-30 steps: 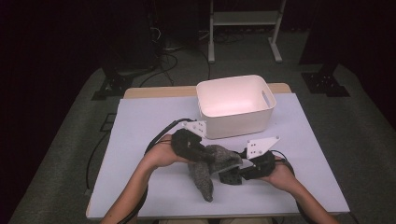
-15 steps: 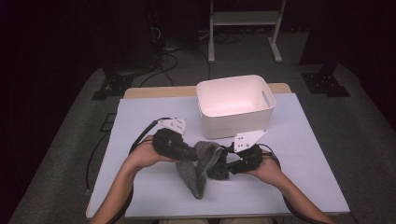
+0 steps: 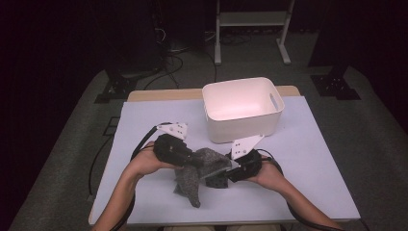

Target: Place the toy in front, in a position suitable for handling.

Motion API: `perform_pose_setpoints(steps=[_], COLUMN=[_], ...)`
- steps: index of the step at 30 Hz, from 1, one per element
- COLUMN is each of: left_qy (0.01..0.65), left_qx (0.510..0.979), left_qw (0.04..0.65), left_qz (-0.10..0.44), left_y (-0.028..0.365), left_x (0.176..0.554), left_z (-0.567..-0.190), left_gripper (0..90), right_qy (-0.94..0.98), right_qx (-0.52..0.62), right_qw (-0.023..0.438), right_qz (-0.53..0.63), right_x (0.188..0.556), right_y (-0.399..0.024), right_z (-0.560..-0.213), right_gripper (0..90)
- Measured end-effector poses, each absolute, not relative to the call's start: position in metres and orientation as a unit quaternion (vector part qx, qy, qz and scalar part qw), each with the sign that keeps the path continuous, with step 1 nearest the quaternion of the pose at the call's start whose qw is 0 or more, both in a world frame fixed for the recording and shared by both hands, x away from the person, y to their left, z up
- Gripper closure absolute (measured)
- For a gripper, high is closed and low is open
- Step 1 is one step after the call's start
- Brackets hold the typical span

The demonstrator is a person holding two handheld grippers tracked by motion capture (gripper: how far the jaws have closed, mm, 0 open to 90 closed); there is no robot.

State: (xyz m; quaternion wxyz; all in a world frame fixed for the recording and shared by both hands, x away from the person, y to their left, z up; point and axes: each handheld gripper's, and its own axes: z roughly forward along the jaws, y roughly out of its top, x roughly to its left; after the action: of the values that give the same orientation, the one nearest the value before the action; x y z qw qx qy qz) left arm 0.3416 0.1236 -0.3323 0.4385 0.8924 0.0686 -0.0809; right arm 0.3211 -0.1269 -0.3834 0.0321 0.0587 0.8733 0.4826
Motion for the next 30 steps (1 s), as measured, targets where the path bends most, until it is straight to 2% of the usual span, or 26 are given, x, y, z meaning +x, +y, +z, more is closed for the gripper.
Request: perform_pose_setpoints(steps=[4, 6, 8, 19, 30], left_qy=[0.05, 0.04, 0.038, 0.07, 0.09], left_qx=[0.893, 0.895, 0.898, 0.912, 0.909], left_qw=[0.437, 0.436, 0.428, 0.389, 0.394], left_qz=[-0.092, -0.09, -0.089, -0.11, -0.104], left_y=[0.105, 0.098, 0.097, 0.096, 0.114], left_x=[0.339, 0.337, 0.338, 0.343, 0.345], left_z=[-0.332, -0.331, -0.332, -0.377, -0.378], left_gripper=[80.7, 80.8, 80.8, 80.8, 80.8], right_qy=[0.88, 0.886, 0.89, 0.891, 0.884], right_qx=[0.056, 0.053, 0.051, 0.068, 0.083], right_qw=[0.038, 0.044, 0.043, 0.041, 0.038], right_qz=[0.47, 0.459, 0.45, 0.448, 0.459], right_x=[0.318, 0.317, 0.315, 0.311, 0.307], right_y=[-0.134, -0.137, -0.141, -0.169, -0.19], right_z=[-0.374, -0.373, -0.371, -0.378, -0.387], right_gripper=[49.8, 55.0, 56.4, 56.3, 56.0])
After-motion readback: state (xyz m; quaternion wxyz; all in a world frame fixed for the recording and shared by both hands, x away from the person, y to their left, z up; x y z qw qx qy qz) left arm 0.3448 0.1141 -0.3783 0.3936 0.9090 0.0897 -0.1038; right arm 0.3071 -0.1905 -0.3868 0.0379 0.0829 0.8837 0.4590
